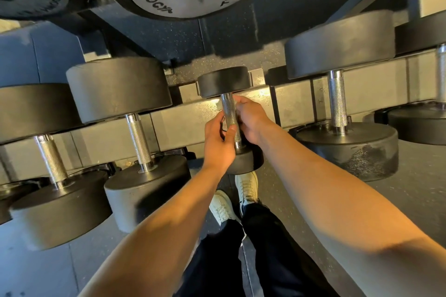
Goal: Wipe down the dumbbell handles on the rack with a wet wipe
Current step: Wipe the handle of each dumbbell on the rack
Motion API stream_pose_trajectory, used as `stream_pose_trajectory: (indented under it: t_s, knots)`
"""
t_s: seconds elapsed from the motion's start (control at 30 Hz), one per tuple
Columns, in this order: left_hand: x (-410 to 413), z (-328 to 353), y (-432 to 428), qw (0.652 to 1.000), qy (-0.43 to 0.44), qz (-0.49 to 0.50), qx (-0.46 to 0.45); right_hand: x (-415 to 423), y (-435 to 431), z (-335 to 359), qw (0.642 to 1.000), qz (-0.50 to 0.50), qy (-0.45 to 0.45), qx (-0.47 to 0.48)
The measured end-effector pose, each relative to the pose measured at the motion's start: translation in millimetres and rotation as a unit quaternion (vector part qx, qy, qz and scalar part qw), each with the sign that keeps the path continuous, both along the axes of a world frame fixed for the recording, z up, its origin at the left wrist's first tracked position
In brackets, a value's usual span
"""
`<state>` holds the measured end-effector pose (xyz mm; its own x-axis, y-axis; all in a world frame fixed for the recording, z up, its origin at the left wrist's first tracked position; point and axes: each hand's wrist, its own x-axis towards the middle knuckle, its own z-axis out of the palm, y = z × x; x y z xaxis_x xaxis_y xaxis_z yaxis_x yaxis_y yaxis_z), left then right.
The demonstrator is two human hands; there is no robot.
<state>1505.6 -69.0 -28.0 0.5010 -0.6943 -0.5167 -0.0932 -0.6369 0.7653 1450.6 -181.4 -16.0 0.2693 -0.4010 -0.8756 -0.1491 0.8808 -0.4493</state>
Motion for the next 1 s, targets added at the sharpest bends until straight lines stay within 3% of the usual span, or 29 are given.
stream_pose_trajectory:
  t_s: [0.1, 0.23, 0.53, 0.7, 0.87, 1.0]
  knots:
    - [-0.6, -0.9, 0.5, 1.0, -0.017, -0.001, -0.005, -2.5, -0.9, 1.9, 0.998, 0.049, 0.026, -0.015]
    - [-3.7, 0.1, -0.5, 0.997, 0.011, 0.083, 0.003, -8.8, 1.1, 6.0, 0.981, 0.171, 0.084, -0.042]
    - [-6.1, -4.4, 2.3, 0.99, 0.013, 0.137, 0.036, -34.8, 15.1, 9.1, 0.886, 0.431, 0.142, -0.093]
    - [-7.7, -3.4, 5.5, 0.982, 0.04, 0.185, 0.022, -50.0, 25.1, 17.9, 0.877, 0.428, 0.16, -0.148]
    - [-9.9, -1.7, 13.5, 0.976, 0.067, 0.205, 0.007, -39.8, 43.1, 13.4, 0.804, 0.444, 0.27, -0.288]
    - [-13.3, 2.6, 23.9, 0.978, 0.085, 0.189, -0.002, -33.8, 45.6, 7.2, 0.817, 0.414, 0.284, -0.284]
